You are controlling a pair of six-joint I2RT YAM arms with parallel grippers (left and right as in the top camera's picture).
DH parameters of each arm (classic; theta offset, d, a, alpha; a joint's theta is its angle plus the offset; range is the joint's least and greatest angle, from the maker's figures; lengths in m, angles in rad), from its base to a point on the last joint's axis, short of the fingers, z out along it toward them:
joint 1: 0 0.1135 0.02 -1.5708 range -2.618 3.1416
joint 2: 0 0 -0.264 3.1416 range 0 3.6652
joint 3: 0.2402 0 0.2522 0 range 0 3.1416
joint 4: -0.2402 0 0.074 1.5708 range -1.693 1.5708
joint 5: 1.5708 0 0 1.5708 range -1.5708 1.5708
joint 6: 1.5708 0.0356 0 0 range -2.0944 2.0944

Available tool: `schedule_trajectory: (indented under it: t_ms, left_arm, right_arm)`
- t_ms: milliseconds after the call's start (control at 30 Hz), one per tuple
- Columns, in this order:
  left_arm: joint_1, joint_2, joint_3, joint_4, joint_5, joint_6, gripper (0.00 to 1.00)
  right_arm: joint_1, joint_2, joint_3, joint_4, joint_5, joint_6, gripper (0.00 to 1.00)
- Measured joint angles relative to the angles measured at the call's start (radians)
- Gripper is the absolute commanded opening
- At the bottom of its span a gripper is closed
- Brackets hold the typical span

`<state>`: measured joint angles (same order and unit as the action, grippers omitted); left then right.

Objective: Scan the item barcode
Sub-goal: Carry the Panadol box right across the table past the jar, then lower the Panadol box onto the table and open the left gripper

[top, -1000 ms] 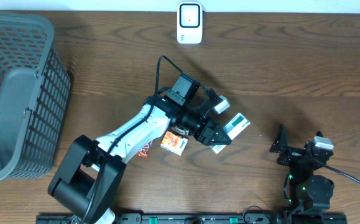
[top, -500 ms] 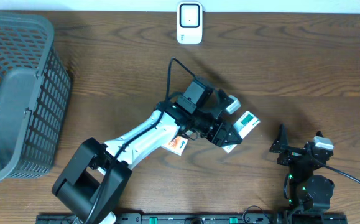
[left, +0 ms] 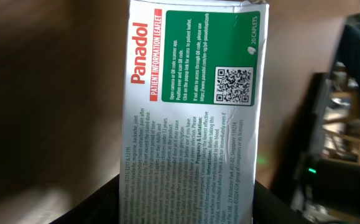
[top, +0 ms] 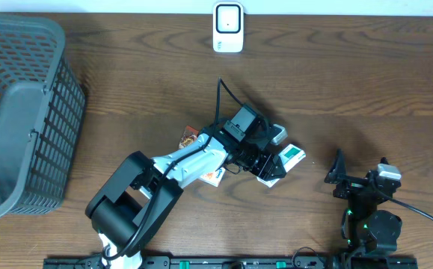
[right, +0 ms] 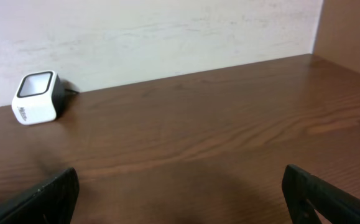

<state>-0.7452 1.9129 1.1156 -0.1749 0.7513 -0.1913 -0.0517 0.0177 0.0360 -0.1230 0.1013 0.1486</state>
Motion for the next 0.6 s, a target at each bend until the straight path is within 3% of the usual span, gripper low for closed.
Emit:
schedule_trajectory:
  t_ms: [200, 367, 600]
  left_arm:
    - [0.0, 0.0, 0.0, 0.003, -0.075, 0.0, 0.57]
    - [0.0, 0.0, 0.0, 0.004, -0.093, -0.003, 0.73]
    - [0.0, -0.006, 0.002, 0.003, -0.102, -0.015, 0.78]
  right_arm:
    - [0.0, 0.0, 0.0, 0.0, 0.0, 0.0, 0.99]
    - [0.0, 0.0, 0.0, 0.0, 0.0, 0.0, 0.99]
    - [0.0, 0.0, 0.0, 0.0, 0.0, 0.0, 0.99]
